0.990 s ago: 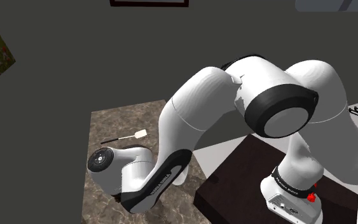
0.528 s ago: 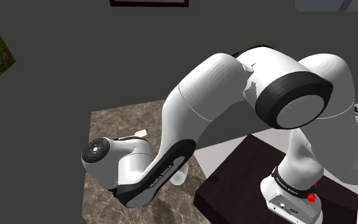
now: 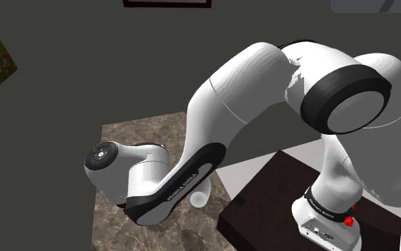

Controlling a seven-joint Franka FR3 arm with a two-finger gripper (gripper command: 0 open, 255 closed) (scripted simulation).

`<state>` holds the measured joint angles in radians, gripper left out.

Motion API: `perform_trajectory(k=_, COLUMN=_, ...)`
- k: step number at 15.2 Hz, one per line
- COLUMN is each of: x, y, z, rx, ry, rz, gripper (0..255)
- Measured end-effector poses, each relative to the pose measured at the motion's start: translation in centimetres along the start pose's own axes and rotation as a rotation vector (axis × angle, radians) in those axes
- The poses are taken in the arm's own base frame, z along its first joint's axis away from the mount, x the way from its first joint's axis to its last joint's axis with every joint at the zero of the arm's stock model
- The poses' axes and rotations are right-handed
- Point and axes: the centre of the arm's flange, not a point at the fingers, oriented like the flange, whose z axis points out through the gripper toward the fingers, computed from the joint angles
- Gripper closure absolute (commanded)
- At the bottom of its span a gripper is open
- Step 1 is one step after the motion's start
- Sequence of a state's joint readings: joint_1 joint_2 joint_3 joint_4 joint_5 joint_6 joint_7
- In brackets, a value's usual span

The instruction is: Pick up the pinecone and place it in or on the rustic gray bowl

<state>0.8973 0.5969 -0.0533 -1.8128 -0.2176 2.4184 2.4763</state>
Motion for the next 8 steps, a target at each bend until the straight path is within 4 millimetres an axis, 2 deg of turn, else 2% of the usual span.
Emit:
perform_trajectory(k=3, x=0.3, y=-0.1, z=-1.6, rx=0.0, ry=0.0, rz=0.0, gripper=255)
perform_trajectory(k=4, x=0.7, y=-0.7, z=-1.8, rx=0.0, ry=0.0, rz=0.0, gripper=255)
perform_trajectory(k=8, x=2.4, y=-5.1, z=-1.0, rx=0.0, ry=0.0, rz=0.001, gripper=255)
